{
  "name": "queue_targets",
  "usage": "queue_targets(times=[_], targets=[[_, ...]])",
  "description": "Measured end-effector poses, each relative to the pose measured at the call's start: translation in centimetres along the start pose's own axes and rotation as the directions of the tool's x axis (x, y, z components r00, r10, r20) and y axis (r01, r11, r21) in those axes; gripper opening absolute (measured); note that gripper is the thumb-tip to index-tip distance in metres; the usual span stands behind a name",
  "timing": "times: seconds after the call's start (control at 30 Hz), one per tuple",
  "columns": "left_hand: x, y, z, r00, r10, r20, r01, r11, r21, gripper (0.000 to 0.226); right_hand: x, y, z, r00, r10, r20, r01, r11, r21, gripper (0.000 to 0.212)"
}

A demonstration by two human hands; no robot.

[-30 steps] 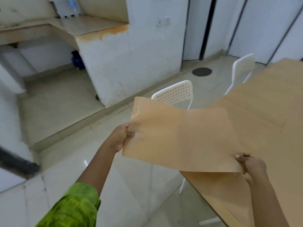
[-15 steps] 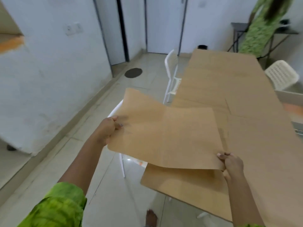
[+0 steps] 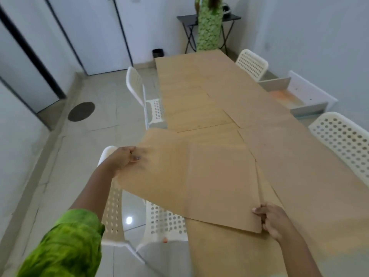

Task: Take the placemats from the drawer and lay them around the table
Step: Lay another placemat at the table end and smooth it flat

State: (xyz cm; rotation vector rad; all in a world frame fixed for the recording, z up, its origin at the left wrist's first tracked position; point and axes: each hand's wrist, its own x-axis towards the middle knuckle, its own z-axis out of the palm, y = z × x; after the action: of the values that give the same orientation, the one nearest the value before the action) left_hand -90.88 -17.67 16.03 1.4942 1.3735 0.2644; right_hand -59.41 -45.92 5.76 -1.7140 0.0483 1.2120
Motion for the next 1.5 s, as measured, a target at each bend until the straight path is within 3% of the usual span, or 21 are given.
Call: queue_targets(times=[0.1,0.17,0.27,0.33,0.5,0.63,0.83,1.0,1.17,1.4,1.5], targets=[[3.7,0.8,-1.0,0.995,0.089,0.038,-0.095,0.978,0.188,0.023,-1.9,1.4,1.4,0.998,0.046,0.033,-0.045,0.999,-0.020,0.015],[5.3,2.0,-1.2,0.985,0.170,0.020,-0.169,0.944,0.285,0.034,-3.6,2.6,3.2,0.999,0.052,0.010,-0.052,0.999,0.003,0.008],[6.7,4.2,-0.7,0.970,0.235,0.067,-0.244,0.909,0.338,0.061,-5.2,4.6,5.8,0.988,0.011,-0.154,0.014,0.988,0.156,0.011],[7.7,4.9,-0.4,0.953,0.279,0.120,-0.303,0.844,0.442,0.067,-6.3,5.7,7.7,0.948,-0.004,-0.319,0.088,0.964,0.250,0.021],[9.6,5.9,2.4,0.889,0.367,0.274,-0.455,0.647,0.611,0.071,-9.2,8.1,10.0,0.847,0.088,-0.524,0.155,0.902,0.403,0.025],[10.6,6.2,4.4,0.891,0.383,0.244,-0.430,0.537,0.726,0.053,-10.2,10.5,10.4,0.813,0.170,-0.557,0.133,0.877,0.462,0.016],[13.6,5.9,5.2,0.909,0.309,0.280,-0.408,0.521,0.749,0.023,-10.7,12.7,11.2,0.779,0.259,-0.571,0.132,0.822,0.554,0.008],[14.6,4.9,6.4,0.884,0.314,0.346,-0.464,0.502,0.730,0.031,-11.0,12.8,11.8,0.685,0.292,-0.667,0.186,0.816,0.548,0.005],[15.8,4.4,7.9,0.838,0.386,0.385,-0.527,0.395,0.752,0.036,-10.3,11.2,13.1,0.552,0.247,-0.797,0.134,0.916,0.377,0.005],[18.3,4.5,7.7,0.774,0.393,0.496,-0.609,0.251,0.752,0.040,-9.7,8.8,16.0,0.379,0.204,-0.903,0.081,0.964,0.252,0.036],[19.2,4.3,7.9,0.754,0.388,0.529,-0.639,0.247,0.729,0.039,-9.5,8.2,16.8,0.325,0.196,-0.925,0.089,0.968,0.236,0.046]])
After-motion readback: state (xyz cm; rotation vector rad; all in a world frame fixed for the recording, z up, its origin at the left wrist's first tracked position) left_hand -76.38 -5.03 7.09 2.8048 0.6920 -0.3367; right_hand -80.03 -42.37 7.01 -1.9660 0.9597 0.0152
